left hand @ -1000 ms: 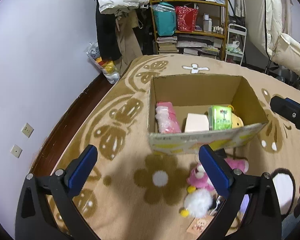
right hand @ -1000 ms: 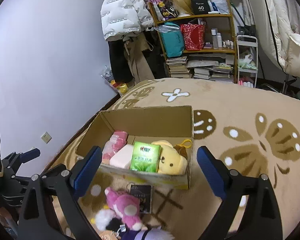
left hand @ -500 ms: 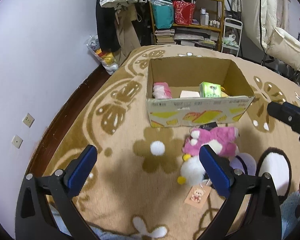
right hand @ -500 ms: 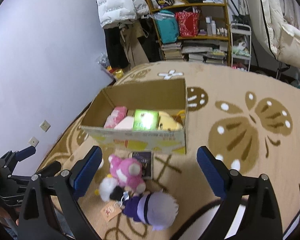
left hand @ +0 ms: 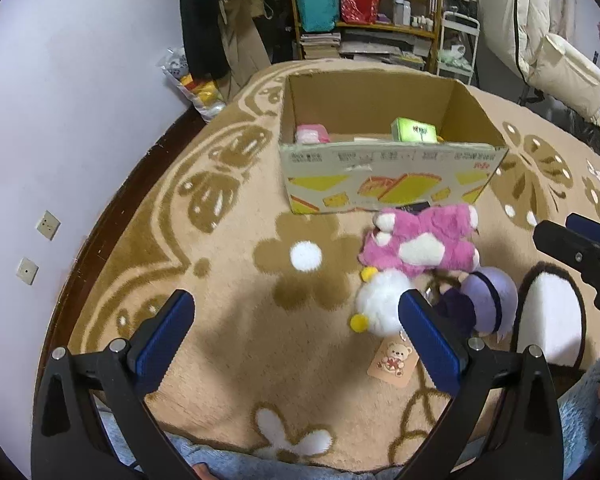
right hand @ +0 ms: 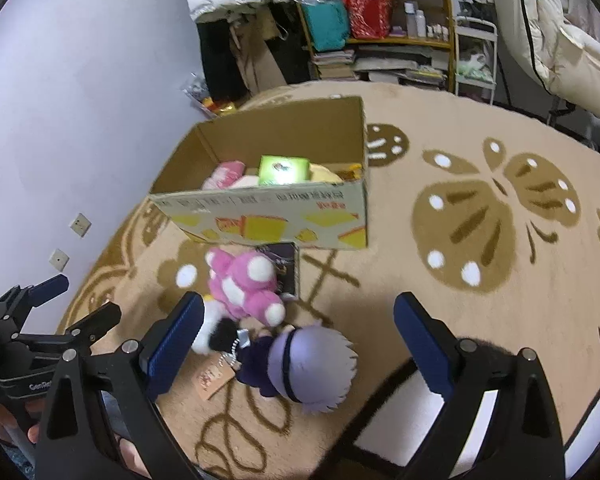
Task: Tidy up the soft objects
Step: 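Lower both tools toward the white chick plush and purple-haired doll, then grasp the white chick plush with left tool while right tool grasps the doll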
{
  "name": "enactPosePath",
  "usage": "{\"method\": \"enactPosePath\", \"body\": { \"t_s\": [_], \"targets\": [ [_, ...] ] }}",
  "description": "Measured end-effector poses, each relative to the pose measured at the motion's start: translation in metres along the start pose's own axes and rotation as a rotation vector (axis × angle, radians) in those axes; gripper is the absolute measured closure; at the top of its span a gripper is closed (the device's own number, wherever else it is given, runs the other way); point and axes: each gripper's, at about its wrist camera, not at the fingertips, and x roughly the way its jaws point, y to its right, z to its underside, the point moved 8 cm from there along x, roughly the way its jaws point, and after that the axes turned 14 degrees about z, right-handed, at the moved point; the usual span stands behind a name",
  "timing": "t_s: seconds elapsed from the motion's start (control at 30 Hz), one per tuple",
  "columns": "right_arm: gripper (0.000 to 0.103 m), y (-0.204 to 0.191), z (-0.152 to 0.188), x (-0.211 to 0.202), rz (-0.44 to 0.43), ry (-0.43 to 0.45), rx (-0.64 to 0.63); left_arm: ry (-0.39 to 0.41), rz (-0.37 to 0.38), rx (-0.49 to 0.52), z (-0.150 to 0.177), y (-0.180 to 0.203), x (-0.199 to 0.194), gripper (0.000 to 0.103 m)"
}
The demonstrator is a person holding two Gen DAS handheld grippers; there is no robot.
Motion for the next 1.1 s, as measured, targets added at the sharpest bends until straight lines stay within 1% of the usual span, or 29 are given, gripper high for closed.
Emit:
{"method": "enactPosePath", "body": {
  "t_s": [0.43,0.63,0.77,0.87,1.0,1.1],
  "targets": [
    [0.003,0.003,0.021,0.033,-0.023,-0.128,0.036,-0.059,-0.001,0.0,0.008,-0.001,0.026,0.002],
    [0.003,0.003,0.03,0.051,-0.03,-0.204,0.047,-0.098,-0.008,0.028,0.014,0.006,0.041,0.002],
    [0.003,0.002,0.034,0.06,-0.032,-0.237,0.051,-0.119,0.008,0.013,0.016,0.009,0.051,0.002],
    [0.003,0.001,0.038,0.068,-0.024,-0.263,0.053,-0.151,0.018,0.015,0.019,0.013,0.06,0.002],
    [0.004,0.001,0.043,0.077,-0.015,-0.305,0.06,-0.168,0.025,0.018,0.02,0.014,0.067,0.002],
    [0.005,-0.001,0.046,0.081,-0.012,-0.319,0.059,-0.185,0.05,0.0,0.02,0.014,0.073,0.002]
  ]
}}
